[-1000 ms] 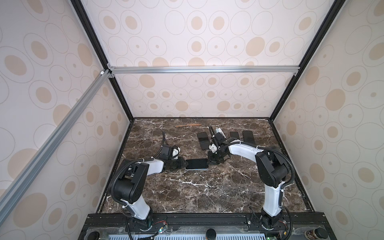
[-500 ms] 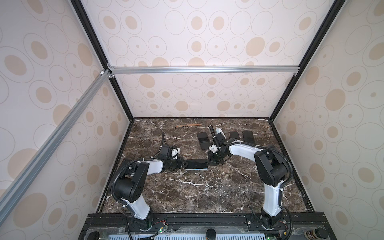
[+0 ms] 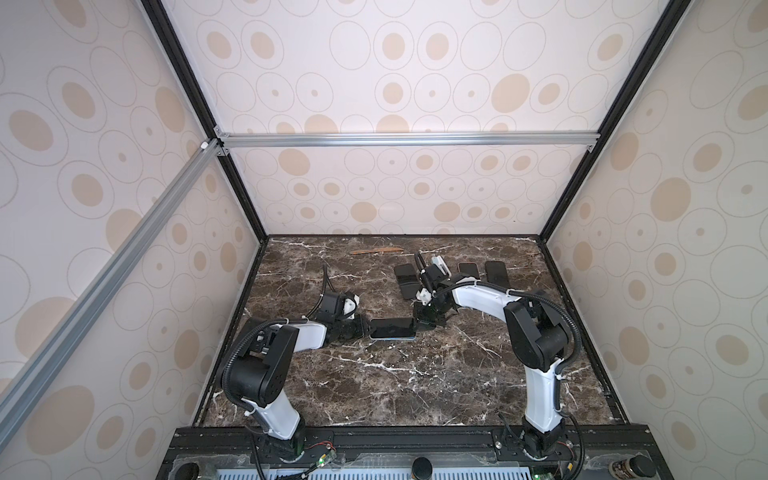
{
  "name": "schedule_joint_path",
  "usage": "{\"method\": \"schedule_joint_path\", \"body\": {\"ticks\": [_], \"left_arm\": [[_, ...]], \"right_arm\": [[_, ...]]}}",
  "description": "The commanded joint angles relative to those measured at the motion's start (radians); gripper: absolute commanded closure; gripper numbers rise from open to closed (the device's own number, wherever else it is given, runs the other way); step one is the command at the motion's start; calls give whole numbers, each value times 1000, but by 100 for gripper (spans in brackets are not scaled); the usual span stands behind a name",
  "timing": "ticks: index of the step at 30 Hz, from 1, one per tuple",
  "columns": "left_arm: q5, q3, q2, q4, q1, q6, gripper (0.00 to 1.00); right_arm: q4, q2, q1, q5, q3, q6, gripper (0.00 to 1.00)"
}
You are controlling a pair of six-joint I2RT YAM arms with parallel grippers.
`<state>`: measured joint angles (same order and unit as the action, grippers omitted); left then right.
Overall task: Put the phone into the phone case
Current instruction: 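Hold the cased phone with both grippers and press its rim into place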
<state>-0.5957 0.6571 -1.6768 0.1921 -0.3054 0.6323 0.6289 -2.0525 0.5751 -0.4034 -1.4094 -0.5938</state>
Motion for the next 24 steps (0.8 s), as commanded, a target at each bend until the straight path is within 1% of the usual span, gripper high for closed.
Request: {"method": "schedule_joint_path", "body": {"ticks": [1,4,9,13,15,18,24], "left_arm": [[34,-45,-78,-159,-63,-4,72],[45,-40,-74,-168,-62,-8,72],[59,-35,-81,-177,-61,-12,72],[63,-39,-92,-177,-63,-14,72],[59,-39,-99,-180,-66,-14,72],[71,-41,-105,-192,-67,-17,72],[80,-65,-115,-180,-76,0,74]], "right_arm": [[-12,-180,94,37,71,10,92],[-9,-188,97,25,54,12,93],[-42,-241,103,-36,60,-8,95],[-52,-300,120,-41,65,-11,95],[-88,-318,121,-51,89,-26,94],[-85,-333,128,-2,98,-19,94],[-94,-426,129,24,82,-6,94]]}}
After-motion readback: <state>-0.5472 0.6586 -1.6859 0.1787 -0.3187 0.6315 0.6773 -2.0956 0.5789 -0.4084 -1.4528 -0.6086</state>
